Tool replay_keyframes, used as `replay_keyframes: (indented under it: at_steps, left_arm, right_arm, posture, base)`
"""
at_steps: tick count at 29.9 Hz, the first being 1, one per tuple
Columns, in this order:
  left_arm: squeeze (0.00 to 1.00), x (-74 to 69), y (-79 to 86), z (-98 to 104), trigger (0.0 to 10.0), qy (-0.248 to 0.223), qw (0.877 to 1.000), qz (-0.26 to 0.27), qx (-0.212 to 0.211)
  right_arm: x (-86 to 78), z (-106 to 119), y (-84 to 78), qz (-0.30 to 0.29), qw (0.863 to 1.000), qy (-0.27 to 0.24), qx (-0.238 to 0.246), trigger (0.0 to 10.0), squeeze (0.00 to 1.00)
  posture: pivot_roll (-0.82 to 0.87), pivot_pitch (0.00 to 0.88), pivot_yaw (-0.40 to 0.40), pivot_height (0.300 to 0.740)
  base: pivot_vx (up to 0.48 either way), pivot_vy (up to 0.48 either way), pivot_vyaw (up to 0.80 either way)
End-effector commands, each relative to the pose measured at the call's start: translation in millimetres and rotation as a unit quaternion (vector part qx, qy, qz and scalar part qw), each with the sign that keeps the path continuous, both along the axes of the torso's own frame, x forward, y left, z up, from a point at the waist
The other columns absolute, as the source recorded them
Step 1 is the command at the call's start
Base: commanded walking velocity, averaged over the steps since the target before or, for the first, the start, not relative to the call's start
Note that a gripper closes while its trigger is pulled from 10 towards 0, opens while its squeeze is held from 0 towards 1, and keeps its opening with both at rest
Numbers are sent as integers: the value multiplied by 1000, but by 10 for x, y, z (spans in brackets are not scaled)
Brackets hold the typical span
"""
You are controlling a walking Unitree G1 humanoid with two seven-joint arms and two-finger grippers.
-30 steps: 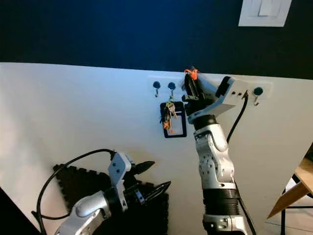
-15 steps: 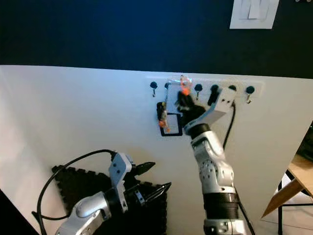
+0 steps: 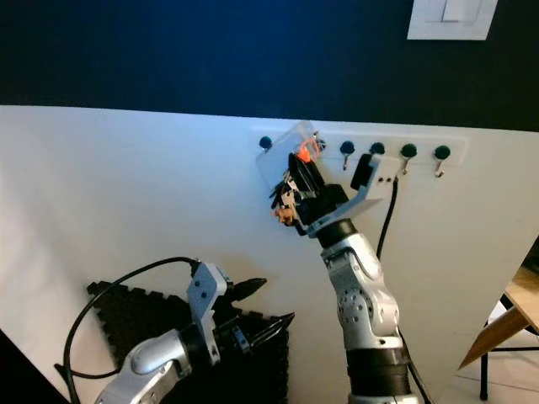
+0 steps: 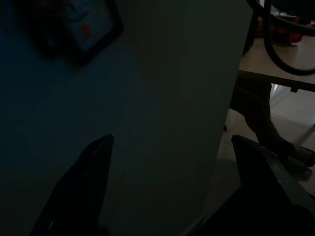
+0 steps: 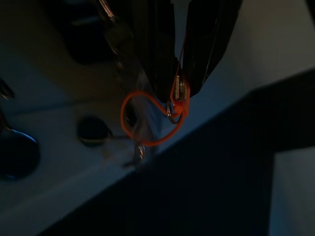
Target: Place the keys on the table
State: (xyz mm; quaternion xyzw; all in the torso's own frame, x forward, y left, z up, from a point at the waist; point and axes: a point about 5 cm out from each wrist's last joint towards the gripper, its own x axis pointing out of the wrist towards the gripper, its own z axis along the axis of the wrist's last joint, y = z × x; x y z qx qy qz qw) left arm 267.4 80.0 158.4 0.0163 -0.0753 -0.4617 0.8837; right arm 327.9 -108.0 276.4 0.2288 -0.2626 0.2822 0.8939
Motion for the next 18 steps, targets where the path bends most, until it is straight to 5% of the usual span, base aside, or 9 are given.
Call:
replay_keyframes:
  at_steps: [1,7,17,18]
  left_arm:
    - [0,-26,14,-29,10000,3,1000,-1,13]
    - [0,-24,14,-32,10000,2,1000,-2,16]
    - [0,-18,9,-26,10000,1,1000,-3,15]
    - [0,-14,9,-23,10000,1,1000,-2,15]
  right_arm:
    - [-3,-67,35,-6,1000,7,-23,3922,0]
    - [105,-391,-187,-93,990,94,-47,5333,0]
    - [117,-524,-376,-161,979,112,-57,6510,0]
    - [116,-530,-419,-176,976,112,-56,8706,0]
  posture:
    - [56,52,26,740]
    - [59,48,26,740]
    - [59,48,29,740]
    - [58,50,29,740]
  base:
    - [0,0,0]
    - [0,0,0]
    - [0,0,0]
    - [0,0,0]
